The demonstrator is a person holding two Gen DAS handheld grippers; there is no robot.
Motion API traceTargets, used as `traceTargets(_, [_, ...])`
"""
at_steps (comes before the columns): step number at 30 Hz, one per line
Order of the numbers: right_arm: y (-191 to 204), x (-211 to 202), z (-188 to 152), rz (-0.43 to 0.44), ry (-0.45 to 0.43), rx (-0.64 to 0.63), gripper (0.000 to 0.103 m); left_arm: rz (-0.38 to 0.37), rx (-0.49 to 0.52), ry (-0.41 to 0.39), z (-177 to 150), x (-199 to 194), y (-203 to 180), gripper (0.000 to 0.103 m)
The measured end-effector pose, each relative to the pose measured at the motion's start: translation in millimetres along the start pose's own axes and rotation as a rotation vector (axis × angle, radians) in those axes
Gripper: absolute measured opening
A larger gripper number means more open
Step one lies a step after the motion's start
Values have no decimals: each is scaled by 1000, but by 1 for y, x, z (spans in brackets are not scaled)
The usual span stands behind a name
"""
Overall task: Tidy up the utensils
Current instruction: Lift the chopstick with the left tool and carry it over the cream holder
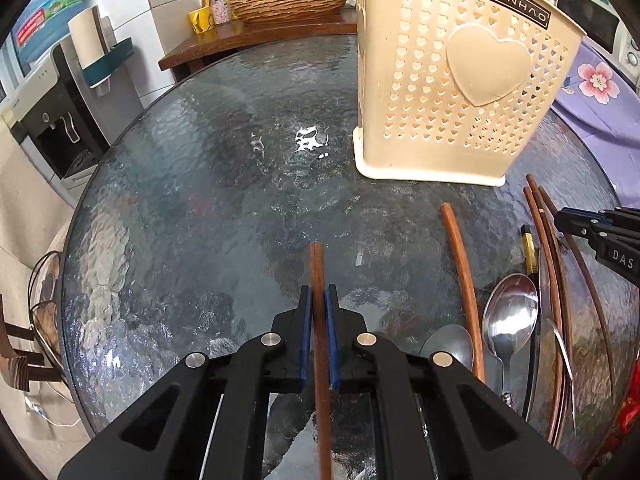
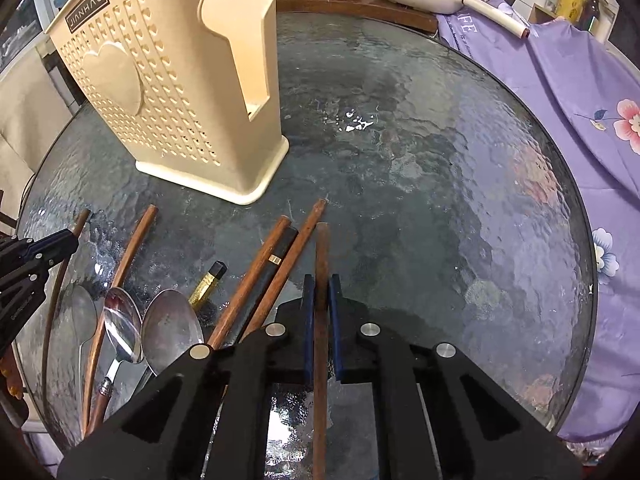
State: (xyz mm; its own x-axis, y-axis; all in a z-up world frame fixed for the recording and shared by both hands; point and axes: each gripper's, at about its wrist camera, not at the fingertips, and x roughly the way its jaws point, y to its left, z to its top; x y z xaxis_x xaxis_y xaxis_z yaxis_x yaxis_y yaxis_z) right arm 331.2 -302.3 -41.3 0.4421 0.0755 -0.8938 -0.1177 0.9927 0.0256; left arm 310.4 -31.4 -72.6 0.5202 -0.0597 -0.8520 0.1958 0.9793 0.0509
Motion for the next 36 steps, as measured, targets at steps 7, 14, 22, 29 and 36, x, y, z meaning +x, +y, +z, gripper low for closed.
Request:
traceTargets(7, [-14,-14,-4,66,-80,40,8,-16,-30,-46,0,-6,2,7])
traceTargets(14, [-21,-74,-10,144,-267,20,8,-96,-62,-203,1,-62,9,7])
traceTargets(22, [-24,-144,-21,208,-457,-12,8,-165,-53,-383,-4,-127,4,7])
traceTargets(29, [-18,-175,-31,214,-533,-54,8,-187,-38,-458,-4,-157,-1,7])
traceTargets(36, [-15,-185,-33,222,-569,-62,8,-201,-43,-497,-6,-174,1,7])
